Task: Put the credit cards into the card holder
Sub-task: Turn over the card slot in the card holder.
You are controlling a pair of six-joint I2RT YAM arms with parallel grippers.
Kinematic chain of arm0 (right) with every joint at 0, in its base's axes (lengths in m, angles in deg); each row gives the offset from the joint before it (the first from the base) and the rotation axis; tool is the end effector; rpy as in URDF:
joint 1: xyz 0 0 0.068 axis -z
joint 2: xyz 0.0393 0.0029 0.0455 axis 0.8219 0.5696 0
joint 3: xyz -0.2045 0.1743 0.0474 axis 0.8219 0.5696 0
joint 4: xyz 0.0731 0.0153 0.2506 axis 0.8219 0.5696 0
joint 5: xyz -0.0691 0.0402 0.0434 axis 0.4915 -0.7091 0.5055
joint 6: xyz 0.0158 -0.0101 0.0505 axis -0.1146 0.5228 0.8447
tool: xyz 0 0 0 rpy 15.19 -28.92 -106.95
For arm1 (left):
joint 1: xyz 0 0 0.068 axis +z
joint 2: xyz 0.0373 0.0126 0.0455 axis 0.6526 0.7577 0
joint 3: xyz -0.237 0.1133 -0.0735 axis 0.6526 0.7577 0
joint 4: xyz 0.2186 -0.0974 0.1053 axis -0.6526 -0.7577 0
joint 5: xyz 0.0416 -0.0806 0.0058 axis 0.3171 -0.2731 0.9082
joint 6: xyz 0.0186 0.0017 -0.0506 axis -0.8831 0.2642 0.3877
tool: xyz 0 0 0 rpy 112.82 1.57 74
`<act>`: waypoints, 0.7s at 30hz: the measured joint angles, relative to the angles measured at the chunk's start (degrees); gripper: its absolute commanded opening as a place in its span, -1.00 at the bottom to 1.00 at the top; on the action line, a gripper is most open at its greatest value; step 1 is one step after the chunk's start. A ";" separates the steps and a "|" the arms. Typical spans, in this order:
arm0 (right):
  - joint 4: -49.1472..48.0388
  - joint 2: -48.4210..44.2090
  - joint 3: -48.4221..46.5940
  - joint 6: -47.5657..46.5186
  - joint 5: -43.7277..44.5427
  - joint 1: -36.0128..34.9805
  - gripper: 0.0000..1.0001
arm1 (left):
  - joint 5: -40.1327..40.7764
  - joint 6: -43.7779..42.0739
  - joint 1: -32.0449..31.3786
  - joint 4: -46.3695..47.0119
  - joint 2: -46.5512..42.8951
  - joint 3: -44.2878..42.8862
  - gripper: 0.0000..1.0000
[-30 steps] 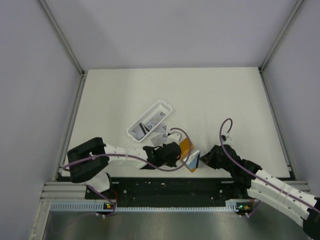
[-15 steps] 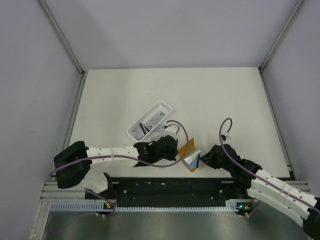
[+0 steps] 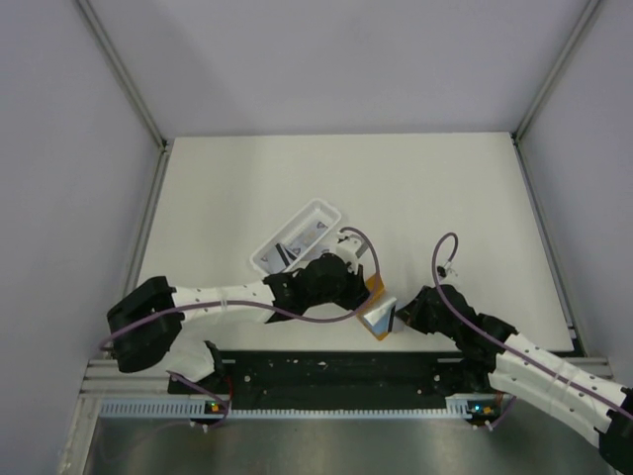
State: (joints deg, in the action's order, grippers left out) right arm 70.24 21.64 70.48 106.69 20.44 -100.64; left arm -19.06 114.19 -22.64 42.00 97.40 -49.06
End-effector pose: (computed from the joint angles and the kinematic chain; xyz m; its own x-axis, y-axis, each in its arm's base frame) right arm 0.0927 0.0863 0.1420 -0.7717 0.4624 -0.4366 0.1239 0.7827 0.6100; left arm 0.1382 -0.2714 0.2166 -0.6971 0.0896 -0.7113 0.5732 0.6656 -0.4779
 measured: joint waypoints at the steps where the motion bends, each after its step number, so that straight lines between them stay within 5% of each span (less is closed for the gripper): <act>1: 0.00 0.00 0.00 0.02 0.00 0.00 -1.00 | -1.36 -0.42 0.00 0.96 0.57 -0.28 -1.00; 11: -0.02 0.00 0.00 -0.09 -0.09 0.00 -1.00 | -1.11 -2.71 0.42 0.52 13.66 -6.86 -1.00; 21: 0.11 0.07 -0.26 -0.63 -0.44 0.00 -1.00 | 3.65 -0.72 3.87 -1.16 14.23 -2.99 -1.00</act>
State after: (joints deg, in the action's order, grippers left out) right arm 70.35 21.71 70.22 106.05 20.00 -100.64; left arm -15.41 113.47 -18.77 40.84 111.62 -52.06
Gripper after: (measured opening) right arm 0.006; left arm 0.012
